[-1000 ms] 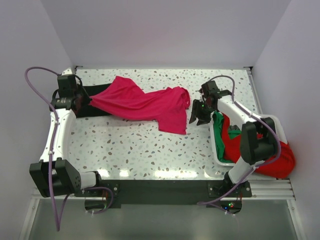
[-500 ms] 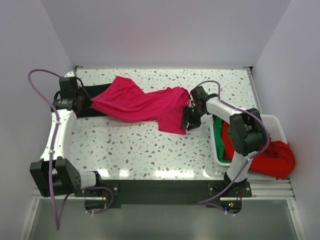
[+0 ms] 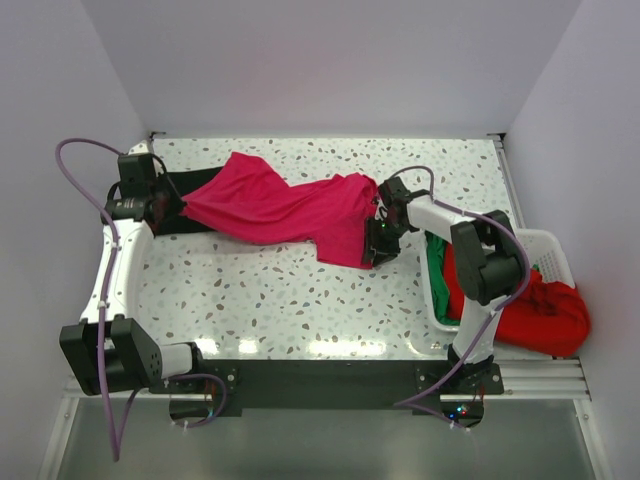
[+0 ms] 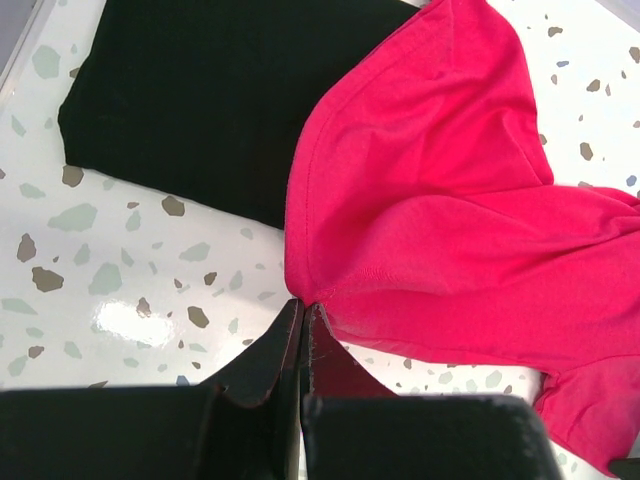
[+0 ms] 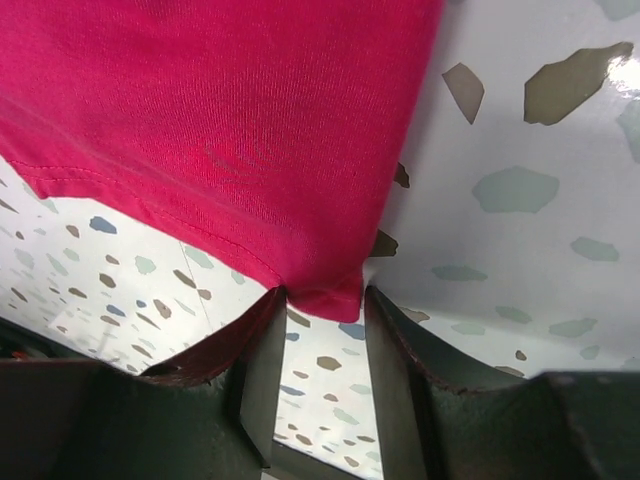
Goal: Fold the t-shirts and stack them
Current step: Flatten the tshirt out
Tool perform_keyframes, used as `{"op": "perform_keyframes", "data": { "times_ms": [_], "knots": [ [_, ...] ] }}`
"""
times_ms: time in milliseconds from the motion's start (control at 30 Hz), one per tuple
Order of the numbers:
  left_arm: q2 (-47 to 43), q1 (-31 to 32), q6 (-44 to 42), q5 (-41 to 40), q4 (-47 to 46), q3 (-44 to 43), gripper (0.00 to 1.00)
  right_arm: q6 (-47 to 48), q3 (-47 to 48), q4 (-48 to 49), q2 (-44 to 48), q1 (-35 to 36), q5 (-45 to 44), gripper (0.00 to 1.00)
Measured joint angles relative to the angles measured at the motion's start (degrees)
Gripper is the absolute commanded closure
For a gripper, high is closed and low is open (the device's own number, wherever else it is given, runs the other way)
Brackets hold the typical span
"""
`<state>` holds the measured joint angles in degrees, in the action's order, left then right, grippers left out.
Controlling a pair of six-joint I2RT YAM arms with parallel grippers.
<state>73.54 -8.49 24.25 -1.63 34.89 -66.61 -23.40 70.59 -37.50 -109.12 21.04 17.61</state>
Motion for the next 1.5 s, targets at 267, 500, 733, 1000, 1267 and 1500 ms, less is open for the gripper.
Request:
{"op": "perform_keyframes", "data": {
  "times_ms": [267, 500, 733, 1000, 1267, 1500],
  "knots": [
    [-0.4, 0.0, 0.0, 0.2, -0.1, 1.2, 1.0, 0.8, 0.2, 0.2, -1.0, 0.2, 0.2, 1.0],
    [-0.4, 0.0, 0.1, 2.2, -0.9, 1.9, 1.0, 0.5, 2.2, -2.8, -0.9, -0.1, 0.0, 1.0],
    [2.3, 0.0, 1.7, 7.1, -2.5, -2.4, 1.0, 0.3, 20.2, -12.8, 5.9, -4.7, -1.3, 1.0],
    [8.1, 0.0, 4.1, 11.2, -3.1, -27.1, 1.0, 1.7, 58.4, -19.0, 7.6, -6.7, -8.7, 1.0],
    [-2.6, 0.0, 7.8, 9.2, -6.2, -34.1, 1.0, 4.4, 54.5, -7.9, 26.3, -6.4, -15.9, 1.0],
    [-13.9, 0.0, 10.3, 3.5, -10.1, -34.7, 1.0, 6.6, 54.8, 3.9, 37.3, -6.4, -19.8, 1.0]
  ]
}}
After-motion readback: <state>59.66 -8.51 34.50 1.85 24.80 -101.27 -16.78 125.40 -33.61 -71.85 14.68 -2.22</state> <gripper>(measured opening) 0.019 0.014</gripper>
